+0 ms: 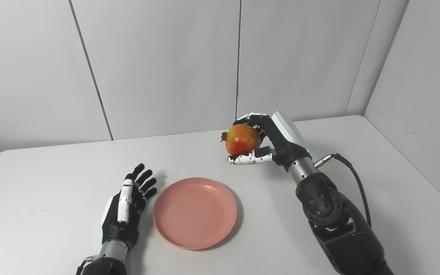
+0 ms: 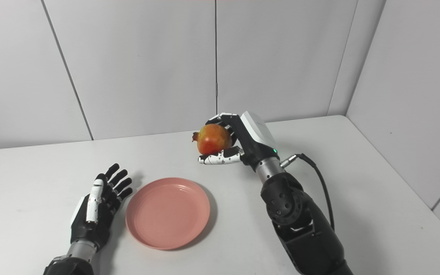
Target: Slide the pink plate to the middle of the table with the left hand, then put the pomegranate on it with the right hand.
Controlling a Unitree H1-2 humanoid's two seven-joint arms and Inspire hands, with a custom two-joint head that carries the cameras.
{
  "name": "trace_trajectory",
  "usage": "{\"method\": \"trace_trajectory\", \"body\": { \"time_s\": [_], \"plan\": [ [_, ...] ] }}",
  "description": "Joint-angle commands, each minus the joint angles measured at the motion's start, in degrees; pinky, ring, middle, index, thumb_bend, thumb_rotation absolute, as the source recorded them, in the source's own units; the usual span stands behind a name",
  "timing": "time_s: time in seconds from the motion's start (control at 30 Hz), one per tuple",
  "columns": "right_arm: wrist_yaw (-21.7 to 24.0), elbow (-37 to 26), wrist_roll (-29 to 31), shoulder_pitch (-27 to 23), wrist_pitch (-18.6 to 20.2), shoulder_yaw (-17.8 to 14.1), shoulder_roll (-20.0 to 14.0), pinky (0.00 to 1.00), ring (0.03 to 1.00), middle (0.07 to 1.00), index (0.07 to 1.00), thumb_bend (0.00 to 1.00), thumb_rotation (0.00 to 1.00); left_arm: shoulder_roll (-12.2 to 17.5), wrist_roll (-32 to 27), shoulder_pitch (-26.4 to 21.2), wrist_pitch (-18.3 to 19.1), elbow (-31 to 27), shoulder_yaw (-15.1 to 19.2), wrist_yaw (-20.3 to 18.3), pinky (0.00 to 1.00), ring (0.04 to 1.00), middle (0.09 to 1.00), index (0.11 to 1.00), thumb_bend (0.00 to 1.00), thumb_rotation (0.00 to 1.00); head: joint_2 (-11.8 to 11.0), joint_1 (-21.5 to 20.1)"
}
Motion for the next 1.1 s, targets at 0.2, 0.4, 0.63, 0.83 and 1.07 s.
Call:
{"method": "trace_trajectory", "body": {
  "time_s": [0.2,0.4,0.63,0.83,1.07],
  "plan": [
    [-1.0,1.6,-2.9,-1.9,-5.8,3.6,3.0,0.38,0.457,0.502,0.542,0.46,0.07,-1.5,2.6,-0.8,1.1,-1.8,-1.1,1.8,0.86,0.87,0.883,0.878,0.43,1.0,0.9,3.4],
    [-0.8,4.7,-4.8,-1.7,-7.5,6.0,4.1,0.38,0.462,0.516,0.558,0.46,0.07,-2.4,3.6,-1.1,1.6,-2.2,-1.5,3.1,0.84,0.856,0.871,0.865,0.41,1.0,1.6,5.7],
    [-0.6,8.7,-9.0,-1.5,-8.0,10.3,5.0,0.27,0.371,0.47,0.565,0.47,0.15,-3.3,4.7,-1.6,2.7,-2.7,-1.9,4.0,0.84,0.852,0.868,0.859,0.4,1.0,2.4,7.5],
    [-0.4,11.9,-9.9,-2.0,-9.5,12.0,5.9,0.29,0.387,0.486,0.596,0.49,0.1,-3.5,4.7,-2.0,1.8,-2.0,-2.0,4.2,0.83,0.852,0.867,0.857,0.4,1.0,2.7,8.2],
    [0.0,15.2,-12.4,-3.1,-10.2,14.1,6.1,0.2,0.279,0.366,0.535,0.49,0.11,-3.4,5.1,-2.3,0.9,-1.5,-2.2,4.3,0.84,0.86,0.876,0.862,0.4,1.0,3.2,8.8]
  ]
}}
